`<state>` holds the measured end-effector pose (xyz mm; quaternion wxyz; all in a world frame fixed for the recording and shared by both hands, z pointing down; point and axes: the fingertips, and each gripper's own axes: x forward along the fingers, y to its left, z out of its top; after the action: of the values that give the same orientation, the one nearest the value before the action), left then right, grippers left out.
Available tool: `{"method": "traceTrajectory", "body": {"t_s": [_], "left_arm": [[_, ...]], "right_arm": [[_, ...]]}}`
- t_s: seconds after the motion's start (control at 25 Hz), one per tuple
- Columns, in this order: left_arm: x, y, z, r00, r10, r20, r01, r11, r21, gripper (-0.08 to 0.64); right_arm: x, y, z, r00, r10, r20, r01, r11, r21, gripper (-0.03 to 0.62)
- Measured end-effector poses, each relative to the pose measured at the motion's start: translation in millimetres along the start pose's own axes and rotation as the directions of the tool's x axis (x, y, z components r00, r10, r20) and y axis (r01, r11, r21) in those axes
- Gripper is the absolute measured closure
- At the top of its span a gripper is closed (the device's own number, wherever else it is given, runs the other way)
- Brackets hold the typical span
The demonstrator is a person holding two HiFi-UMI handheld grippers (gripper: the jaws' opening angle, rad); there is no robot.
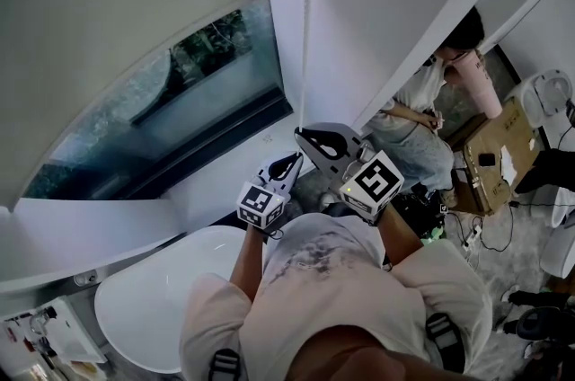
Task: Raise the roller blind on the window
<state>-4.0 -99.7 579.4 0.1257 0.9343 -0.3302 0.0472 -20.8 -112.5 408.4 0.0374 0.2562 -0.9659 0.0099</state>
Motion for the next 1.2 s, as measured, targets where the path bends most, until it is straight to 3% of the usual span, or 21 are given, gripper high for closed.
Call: {"method": "traceTrajectory", "body": {"t_s": [0.16,0.28,0.44,0.64,0.76,1.2], "left_arm": [[-9,-9,14,1.0,-0.025,-0.003,0.025,1.0,-0.009,0.551],[-20,-13,39,0.999,-0.039,0.026,0.039,0.999,-0.002,0.487],[-43,-16,95,0.992,-0.041,0.118,0.038,0.999,0.031,0.474],[-62,-20,169,0.981,-0.044,0.19,0.019,0.991,0.132,0.474],[-60,-24,200,0.979,-0.072,0.193,0.034,0.98,0.195,0.474],[-37,-38,294,0.96,-0.09,0.263,0.03,0.974,0.224,0.468]], "right_arm": [[1,0,1,1.0,0.002,-0.001,-0.002,1.0,-0.008,0.532],[3,-1,3,1.0,0.003,0.004,-0.003,1.0,-0.013,0.532],[3,-3,4,1.0,0.001,0.011,-0.001,1.0,-0.018,0.532],[2,-6,1,1.0,0.004,-0.003,-0.004,1.0,-0.018,0.532],[3,-8,0,1.0,0.004,-0.006,-0.004,1.0,-0.017,0.532],[6,-7,-1,1.0,0.008,-0.007,-0.008,0.999,-0.031,0.532]]}}
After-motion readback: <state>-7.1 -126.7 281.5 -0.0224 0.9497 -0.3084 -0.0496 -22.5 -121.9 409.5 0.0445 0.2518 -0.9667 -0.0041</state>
